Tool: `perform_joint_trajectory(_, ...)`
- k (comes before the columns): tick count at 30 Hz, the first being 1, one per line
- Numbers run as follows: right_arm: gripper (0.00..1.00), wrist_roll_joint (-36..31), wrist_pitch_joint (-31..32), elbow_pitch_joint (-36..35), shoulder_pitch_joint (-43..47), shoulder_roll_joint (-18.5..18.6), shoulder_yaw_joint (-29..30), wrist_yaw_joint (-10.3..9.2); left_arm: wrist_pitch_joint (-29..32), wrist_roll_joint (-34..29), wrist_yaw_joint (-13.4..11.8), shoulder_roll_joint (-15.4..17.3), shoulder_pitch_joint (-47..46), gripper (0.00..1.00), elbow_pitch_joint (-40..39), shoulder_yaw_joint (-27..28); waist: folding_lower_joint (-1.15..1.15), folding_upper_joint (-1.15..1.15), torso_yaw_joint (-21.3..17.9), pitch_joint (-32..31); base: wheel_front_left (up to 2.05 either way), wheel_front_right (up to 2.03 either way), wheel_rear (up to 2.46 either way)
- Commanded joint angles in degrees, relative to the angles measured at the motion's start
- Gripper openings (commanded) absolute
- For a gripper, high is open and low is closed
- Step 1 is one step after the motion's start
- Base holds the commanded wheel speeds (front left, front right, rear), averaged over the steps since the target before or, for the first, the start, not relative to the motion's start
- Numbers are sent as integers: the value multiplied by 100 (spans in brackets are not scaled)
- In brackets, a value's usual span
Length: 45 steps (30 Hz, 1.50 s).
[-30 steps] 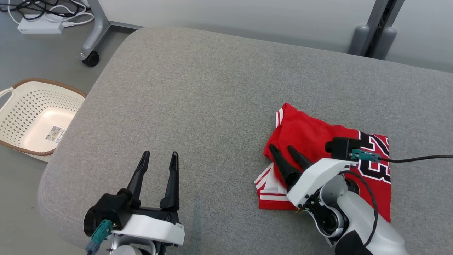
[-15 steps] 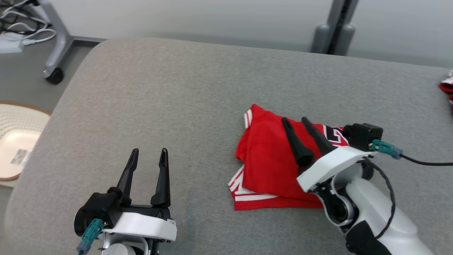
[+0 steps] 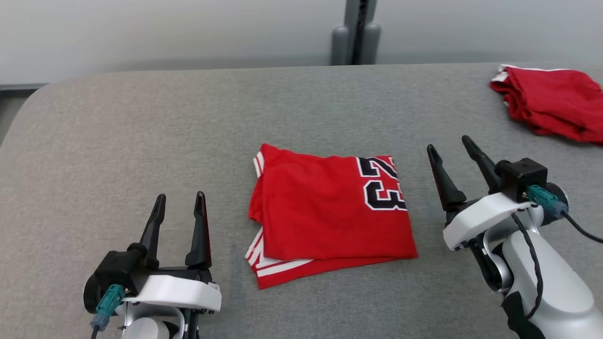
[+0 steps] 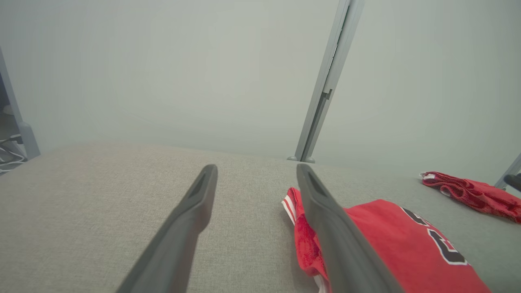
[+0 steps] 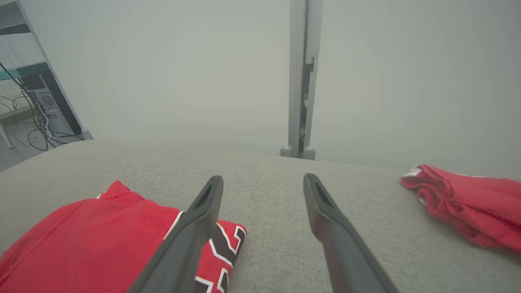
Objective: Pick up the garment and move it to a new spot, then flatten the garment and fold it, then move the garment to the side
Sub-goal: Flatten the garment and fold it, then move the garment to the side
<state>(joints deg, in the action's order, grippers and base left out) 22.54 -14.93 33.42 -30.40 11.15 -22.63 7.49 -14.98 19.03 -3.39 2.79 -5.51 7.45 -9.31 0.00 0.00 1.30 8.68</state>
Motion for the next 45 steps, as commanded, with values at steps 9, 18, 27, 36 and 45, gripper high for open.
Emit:
perform_joint_trajectory(9,100,-877,-39,-943,1012,-218,588,1,-20,-82,5,24,103,100,93,115,0,0,-329,-357,0,0,0)
perform_joint_trajectory(18,100,-1157,-40,-1682,2084,-307,968,1,-20,-198,207,24,509,100,203,32,0,0,-296,-752,0,0,0)
perform_joint_trajectory(27,100,-1203,-40,-1930,2554,-430,1102,1,-20,-374,284,22,763,100,103,72,0,0,-257,-906,0,0,0)
perform_joint_trajectory(36,100,-1156,-40,-1935,2679,-466,1158,1,-20,-455,242,24,853,100,60,122,0,0,-203,-1005,0,0,0)
perform_joint_trajectory(45,100,-1140,-40,-1930,2733,-502,1200,1,-20,-464,199,24,939,100,9,165,0,0,-148,-1060,0,0,0)
